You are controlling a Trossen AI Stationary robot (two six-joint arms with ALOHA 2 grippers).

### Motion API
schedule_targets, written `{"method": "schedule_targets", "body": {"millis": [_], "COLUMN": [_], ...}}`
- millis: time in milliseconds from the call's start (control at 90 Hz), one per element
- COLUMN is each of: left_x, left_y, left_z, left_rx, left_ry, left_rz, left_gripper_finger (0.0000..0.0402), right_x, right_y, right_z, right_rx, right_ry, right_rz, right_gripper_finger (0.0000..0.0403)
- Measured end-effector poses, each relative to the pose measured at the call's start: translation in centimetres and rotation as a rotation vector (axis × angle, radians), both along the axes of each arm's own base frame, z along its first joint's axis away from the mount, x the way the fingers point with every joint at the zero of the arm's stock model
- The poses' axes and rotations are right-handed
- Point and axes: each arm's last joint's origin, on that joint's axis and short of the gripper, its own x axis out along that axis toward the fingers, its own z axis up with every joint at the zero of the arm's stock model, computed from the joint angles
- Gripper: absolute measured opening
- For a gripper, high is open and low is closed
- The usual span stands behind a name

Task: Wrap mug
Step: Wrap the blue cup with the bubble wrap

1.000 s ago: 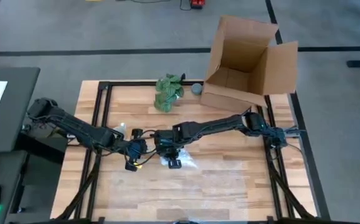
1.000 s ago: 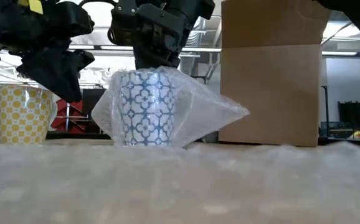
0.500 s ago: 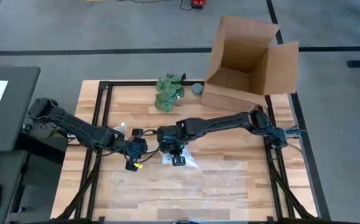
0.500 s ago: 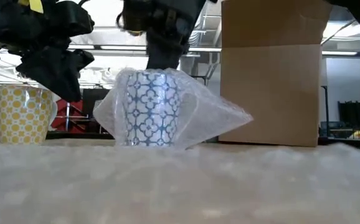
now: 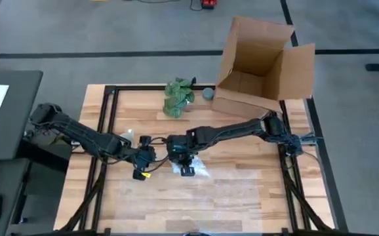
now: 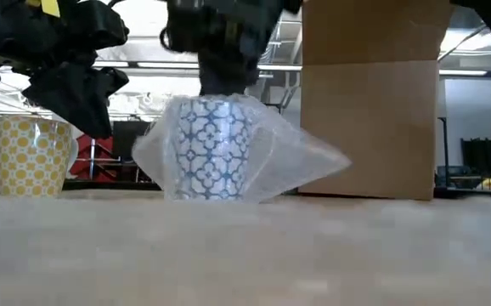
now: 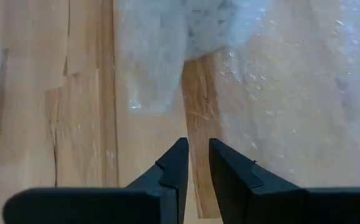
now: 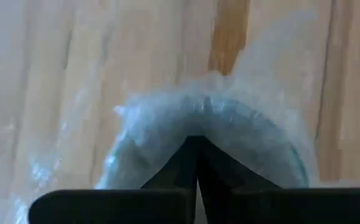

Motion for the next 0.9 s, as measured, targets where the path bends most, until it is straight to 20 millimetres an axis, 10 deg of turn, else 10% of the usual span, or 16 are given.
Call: {"method": "schedule_targets", "body": {"millis": [411, 900], "left_x": [-0.1, -0.1], "left_y": [0.0, 0.0], "left_z": [0.0, -0.1], "left_rx": [-0.002, -0.004], "left_ry": [0.006, 0.009], "left_rz": [0.006, 0.012], "left_gripper_finger": [0.0046, 0.0046], "right_x": [0.6, -1.3], "right_y": [0.0, -0.3], "right_z": [-3.2, 3.7], "right_rx": [0.029, 0.014], "right_ry": [0.080, 0.011], "right_rz": [0.004, -0.015], "right_gripper_finger": [0.0000, 0.0000]}}
